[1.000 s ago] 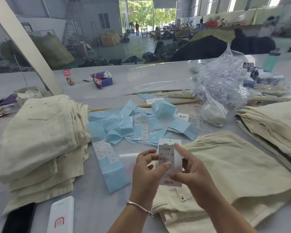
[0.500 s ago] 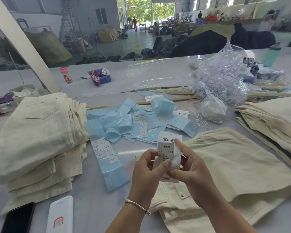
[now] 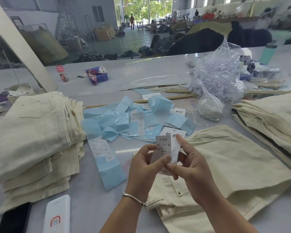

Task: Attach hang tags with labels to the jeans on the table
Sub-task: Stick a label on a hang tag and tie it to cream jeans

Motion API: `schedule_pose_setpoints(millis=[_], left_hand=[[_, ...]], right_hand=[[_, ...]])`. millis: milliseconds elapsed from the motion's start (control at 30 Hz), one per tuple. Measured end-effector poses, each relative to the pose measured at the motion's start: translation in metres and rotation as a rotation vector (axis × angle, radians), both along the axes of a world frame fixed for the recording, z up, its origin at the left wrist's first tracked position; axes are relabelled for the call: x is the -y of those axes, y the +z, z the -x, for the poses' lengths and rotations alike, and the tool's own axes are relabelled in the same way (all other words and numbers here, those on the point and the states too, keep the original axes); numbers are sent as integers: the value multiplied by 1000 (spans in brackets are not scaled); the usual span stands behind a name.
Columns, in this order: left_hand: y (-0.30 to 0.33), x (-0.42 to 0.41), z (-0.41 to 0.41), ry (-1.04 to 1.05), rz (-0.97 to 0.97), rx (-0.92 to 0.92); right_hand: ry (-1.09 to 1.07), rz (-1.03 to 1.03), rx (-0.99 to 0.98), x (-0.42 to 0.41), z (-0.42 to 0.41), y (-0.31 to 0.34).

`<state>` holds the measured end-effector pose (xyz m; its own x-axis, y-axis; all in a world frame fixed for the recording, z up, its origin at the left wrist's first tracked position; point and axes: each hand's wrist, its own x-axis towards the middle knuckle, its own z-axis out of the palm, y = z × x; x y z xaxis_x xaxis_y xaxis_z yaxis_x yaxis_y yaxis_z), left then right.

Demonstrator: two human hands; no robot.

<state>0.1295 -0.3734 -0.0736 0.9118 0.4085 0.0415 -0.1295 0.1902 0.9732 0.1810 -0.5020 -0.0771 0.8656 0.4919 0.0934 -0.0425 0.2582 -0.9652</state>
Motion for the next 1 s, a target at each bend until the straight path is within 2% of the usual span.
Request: schedule_pose_setpoints(millis=[167, 333, 500, 700, 767, 1000], left_hand=[[0, -1, -3, -28, -44, -7], [-3, -1, -6, 12, -254, -38], [-3, -8, -8, 6, -347, -109], [0, -11, -7, -35, 42, -63], [0, -9, -7, -43, 69, -66], [-6, -7, -9, -112, 110, -38]], right_hand=[[15, -25, -39, 0, -2, -1], [31, -12, -70, 1, -10, -6], [35, 11, -106, 1, -10, -8], [75, -90, -168, 2, -15, -7], [104, -144, -168, 1, -17, -3], [7, -180, -237, -6, -33, 5]])
